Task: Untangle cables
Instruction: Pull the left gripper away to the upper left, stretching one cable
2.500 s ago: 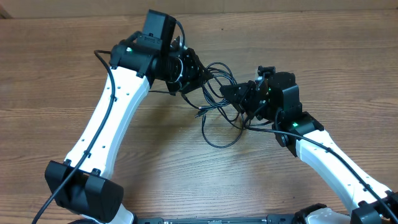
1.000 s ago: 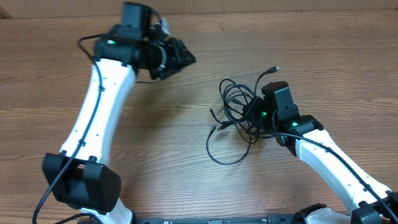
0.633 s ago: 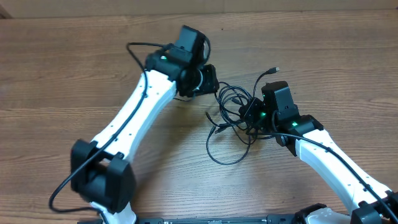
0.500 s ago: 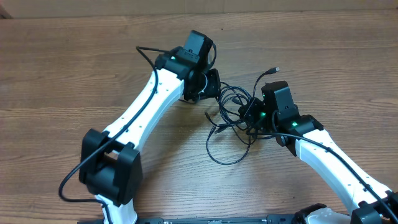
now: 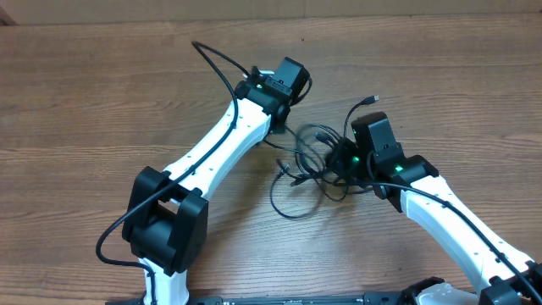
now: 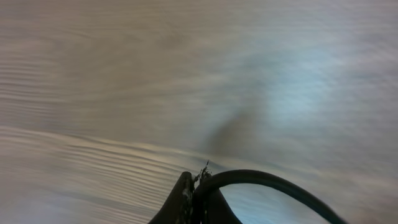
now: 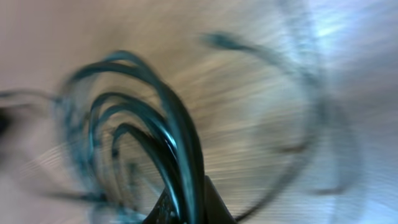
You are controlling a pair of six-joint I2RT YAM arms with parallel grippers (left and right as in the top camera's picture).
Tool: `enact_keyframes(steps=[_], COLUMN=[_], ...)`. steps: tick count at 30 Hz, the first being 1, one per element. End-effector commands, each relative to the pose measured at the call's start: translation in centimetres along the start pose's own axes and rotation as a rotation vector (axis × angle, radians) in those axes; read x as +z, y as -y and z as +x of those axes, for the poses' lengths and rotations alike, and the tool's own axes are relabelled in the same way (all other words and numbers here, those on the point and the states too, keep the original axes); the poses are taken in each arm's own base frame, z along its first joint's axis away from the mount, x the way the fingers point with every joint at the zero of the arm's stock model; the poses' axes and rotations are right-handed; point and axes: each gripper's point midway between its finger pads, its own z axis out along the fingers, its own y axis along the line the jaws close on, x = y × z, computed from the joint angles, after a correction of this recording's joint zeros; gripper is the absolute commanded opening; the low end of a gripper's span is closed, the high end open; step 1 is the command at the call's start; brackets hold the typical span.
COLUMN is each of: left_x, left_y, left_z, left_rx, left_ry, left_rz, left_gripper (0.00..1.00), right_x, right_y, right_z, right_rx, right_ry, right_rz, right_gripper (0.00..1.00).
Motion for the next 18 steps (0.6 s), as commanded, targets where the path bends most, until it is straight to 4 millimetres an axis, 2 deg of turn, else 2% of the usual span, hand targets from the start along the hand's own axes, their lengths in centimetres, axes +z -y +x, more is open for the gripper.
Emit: enact_keyframes(steps=[1, 5, 8, 10, 14, 18], left_x=[-3.3, -5.6, -5.3, -4.8, -4.2, -3.4], left_y=[-7.9, -10.4, -11.0, -13.2, -17.5, -21.6], left_z=[-7.3, -10.1, -10.8, -11.3, -11.2, -9.5], left_rx=[-0.145, -0.303, -0.376, -0.418, -0.457, -0.495], left_ry=[0.224, 0.298, 0.258, 0.243, 0.207, 0.118], left_rz=[-0.232, -0.212, -0.108, -0.111, -0.173, -0.228], left_gripper=[0.04, 0.04, 0.04, 0.04, 0.04, 0.04], right_x=[-0.4, -0.5, -0.6, -1.0, -1.6, -2.3], right_y=[4.3, 5.1, 5.5, 7.0, 8.5, 9.5], right_z=[-2.1, -1.7, -1.6, -1.5, -1.5, -2.7], right_rx=[0.014, 0.015, 0.014, 0.011, 0.009, 0.015], right_ry=[0.137, 0.121, 0.122, 0.130, 0.143, 0.212], right_rz=[0.198, 0.233, 0.253, 0.324, 0.401, 0.456], right_gripper=[0.04, 0.04, 0.04, 0.04, 0.04, 0.04])
